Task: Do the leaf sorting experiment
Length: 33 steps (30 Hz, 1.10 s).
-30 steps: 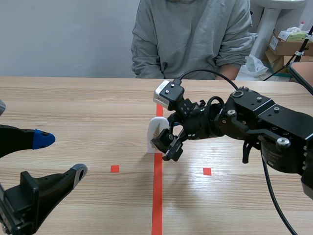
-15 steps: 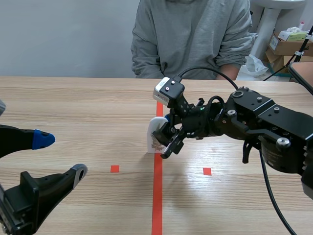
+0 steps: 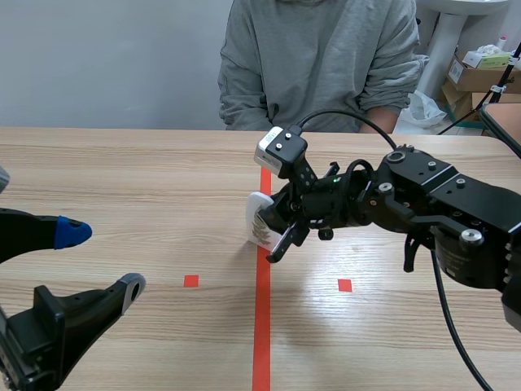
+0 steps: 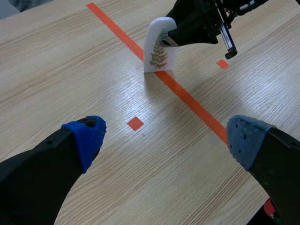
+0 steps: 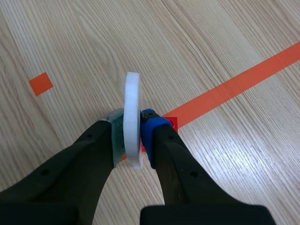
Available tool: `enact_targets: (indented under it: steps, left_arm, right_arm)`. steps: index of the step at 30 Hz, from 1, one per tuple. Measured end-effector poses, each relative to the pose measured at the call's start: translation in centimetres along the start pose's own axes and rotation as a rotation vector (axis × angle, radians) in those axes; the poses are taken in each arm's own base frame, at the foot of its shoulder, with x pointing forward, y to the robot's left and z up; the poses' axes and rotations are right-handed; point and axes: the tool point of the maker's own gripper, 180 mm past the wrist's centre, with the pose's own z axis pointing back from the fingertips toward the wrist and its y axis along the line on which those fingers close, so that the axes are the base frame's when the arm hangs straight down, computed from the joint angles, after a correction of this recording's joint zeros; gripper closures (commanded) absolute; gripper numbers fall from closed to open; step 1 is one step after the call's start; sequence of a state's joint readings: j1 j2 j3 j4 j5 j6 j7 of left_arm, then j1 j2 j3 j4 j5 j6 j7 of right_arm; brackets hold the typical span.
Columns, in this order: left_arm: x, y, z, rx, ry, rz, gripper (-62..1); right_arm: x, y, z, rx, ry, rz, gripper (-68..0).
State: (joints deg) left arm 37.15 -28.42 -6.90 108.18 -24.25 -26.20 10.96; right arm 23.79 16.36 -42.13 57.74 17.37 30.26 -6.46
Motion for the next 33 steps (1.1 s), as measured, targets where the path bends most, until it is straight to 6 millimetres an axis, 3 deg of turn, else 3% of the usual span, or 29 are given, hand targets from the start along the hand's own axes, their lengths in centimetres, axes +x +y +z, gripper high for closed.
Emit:
enact_targets:
  steps: [9,14,26,33]
  left_arm:
    - [0.0,0.0,0.0,0.000,0.000,0.000,-54.8]
    - [0.0,0.0,0.0,0.000,0.000,0.000,-54.8]
    - [0.0,0.0,0.0,0.000,0.000,0.000,-54.8]
    - [0.0,0.0,0.0,0.000,0.000,0.000,-54.8]
  right_arm:
    - [0.0,0.0,0.0,-0.003,-0.002,-0.003,-1.3]
    - [0.1,-1.2,0.1,-0.057,-0.006,-0.015,-1.3]
    - [0.7,-10.8,5.7,-0.333,-0.112,-0.259,-1.3]
    - [-2.4,-13.7,9.6,-0.464,-0.139,-0.395,-1.3]
